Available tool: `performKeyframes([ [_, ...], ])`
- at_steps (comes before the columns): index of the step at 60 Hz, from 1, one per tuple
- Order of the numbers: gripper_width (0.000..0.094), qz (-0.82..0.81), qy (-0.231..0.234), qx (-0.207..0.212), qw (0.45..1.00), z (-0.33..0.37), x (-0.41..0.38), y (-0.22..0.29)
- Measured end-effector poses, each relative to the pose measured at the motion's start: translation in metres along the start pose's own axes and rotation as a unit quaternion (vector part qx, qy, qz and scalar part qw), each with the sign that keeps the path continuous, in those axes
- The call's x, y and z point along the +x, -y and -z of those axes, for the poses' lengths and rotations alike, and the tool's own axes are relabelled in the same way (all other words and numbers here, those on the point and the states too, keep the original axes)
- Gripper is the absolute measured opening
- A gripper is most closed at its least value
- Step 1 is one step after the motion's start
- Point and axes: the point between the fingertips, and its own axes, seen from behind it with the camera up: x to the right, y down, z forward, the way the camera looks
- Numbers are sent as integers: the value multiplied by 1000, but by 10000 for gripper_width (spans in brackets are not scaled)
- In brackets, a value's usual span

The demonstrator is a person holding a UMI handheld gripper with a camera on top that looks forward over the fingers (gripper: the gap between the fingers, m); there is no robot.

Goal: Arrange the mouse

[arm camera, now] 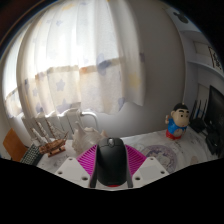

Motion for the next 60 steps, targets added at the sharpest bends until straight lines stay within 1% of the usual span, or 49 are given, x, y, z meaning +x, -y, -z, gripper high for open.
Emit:
performKeyframes([
  [4, 414, 5, -33, 5, 999, -16, 61, 3],
  [7, 413, 6, -43, 2, 999, -33, 100, -5],
  [11, 413, 6, -59, -17, 998, -63, 147, -30],
  [16, 413, 4, -66, -43, 997, -97, 191, -69],
  [23, 420, 3, -70, -68, 995, -128, 225, -117],
  [30, 507, 4, -59, -92, 994, -141, 232, -147],
  [32, 529, 8, -55, -87, 995, -140, 231, -144],
  [33, 553, 11, -51, -88, 995, -139, 230, -145],
  [34, 596, 14, -50, -92, 994, -138, 229, -145],
  [35, 659, 16, -48, -96, 994, -137, 229, -146],
  [37, 817, 17, -46, -102, 994, -131, 228, -144],
  [38, 870, 17, -45, -103, 994, -128, 226, -142],
  [40, 829, 14, -44, -107, 993, -116, 223, -137],
  [44, 851, 9, -45, -115, 992, -83, 216, -125],
  [49, 853, -3, -45, -132, 990, -24, 202, -110],
  [55, 852, -18, -35, -154, 987, 55, 183, -100],
  [60, 852, -17, -39, -163, 986, 111, 174, -101],
])
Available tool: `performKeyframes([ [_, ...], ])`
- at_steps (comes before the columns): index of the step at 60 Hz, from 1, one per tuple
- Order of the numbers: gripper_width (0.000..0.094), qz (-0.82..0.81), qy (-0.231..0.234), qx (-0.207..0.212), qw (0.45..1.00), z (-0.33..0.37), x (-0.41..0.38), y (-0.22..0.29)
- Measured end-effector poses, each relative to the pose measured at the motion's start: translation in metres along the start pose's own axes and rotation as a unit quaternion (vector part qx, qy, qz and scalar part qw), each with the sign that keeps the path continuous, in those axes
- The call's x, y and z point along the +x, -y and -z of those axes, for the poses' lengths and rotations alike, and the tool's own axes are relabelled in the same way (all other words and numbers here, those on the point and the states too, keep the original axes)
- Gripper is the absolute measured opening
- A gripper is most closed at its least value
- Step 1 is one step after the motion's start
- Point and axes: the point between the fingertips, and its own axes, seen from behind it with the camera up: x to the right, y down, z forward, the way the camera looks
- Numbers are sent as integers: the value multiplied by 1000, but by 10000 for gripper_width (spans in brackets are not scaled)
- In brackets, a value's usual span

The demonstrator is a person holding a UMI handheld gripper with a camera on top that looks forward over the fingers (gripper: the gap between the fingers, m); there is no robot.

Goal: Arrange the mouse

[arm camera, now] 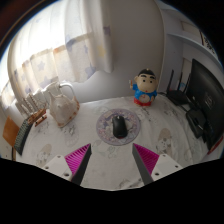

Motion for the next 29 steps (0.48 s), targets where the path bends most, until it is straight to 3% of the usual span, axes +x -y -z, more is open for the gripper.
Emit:
performKeyframes([
  [10, 851, 18, -4, 12, 1000, 50, -7, -24],
  [29, 846, 33, -13, 19, 999, 53, -13, -34],
])
